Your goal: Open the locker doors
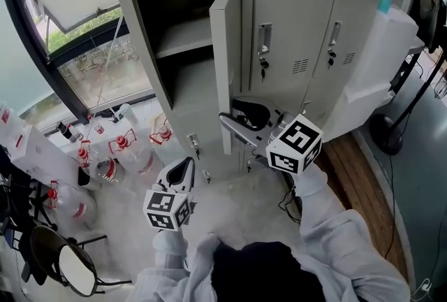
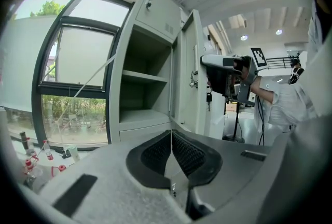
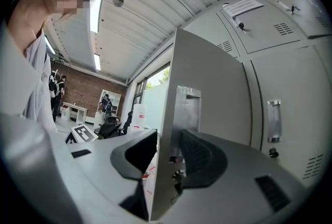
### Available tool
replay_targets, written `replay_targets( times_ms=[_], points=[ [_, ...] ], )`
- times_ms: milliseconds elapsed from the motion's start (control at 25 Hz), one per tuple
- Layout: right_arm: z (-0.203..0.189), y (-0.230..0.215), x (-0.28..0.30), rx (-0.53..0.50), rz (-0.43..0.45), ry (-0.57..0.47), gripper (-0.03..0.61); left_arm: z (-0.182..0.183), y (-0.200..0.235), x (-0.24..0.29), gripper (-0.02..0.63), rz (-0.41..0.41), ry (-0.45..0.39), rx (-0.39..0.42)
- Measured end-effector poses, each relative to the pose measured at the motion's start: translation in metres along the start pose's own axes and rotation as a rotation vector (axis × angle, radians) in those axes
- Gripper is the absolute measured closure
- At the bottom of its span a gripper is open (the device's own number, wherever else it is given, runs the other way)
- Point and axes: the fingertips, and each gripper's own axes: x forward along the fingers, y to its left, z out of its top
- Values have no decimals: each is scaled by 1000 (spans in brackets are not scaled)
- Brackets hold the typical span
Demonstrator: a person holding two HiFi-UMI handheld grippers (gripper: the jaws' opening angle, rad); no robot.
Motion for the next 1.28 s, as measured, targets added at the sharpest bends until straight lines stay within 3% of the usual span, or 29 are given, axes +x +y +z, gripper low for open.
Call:
replay_targets(
  times_ms=[800, 1280],
  points=[
    [0, -30, -62, 16, 59, -28, 448, -8, -59, 23, 603, 16, 7, -24],
    [-1, -49, -88, 38, 100, -51, 448, -12, -61, 13, 603, 33, 14, -33]
  ],
)
